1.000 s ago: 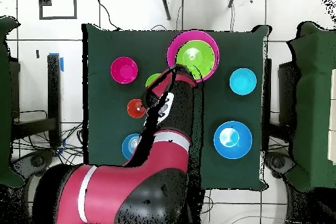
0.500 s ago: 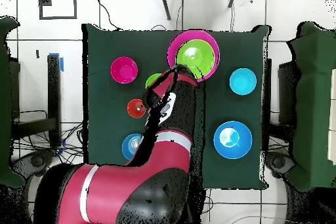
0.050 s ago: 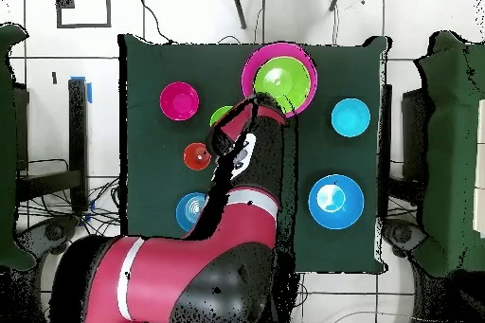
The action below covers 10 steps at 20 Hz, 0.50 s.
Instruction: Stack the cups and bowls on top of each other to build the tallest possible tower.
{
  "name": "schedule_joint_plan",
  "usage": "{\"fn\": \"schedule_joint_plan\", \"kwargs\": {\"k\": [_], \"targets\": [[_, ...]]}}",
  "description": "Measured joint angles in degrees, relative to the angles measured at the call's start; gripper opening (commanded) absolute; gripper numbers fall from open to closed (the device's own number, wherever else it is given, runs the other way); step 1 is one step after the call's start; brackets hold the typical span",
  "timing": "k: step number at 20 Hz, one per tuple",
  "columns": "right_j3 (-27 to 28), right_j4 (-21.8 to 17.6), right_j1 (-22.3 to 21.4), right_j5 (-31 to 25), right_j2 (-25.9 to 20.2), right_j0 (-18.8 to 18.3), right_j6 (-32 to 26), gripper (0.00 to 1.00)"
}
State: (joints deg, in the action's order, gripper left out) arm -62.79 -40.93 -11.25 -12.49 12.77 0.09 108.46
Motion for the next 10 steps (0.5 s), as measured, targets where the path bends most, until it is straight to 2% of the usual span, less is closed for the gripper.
{"fn": "schedule_joint_plan", "kwargs": {"k": [10], "targets": [[-0.03,0.07,-0.41,-0.01,-0.49,-0.87,0.00,1.00]]}}
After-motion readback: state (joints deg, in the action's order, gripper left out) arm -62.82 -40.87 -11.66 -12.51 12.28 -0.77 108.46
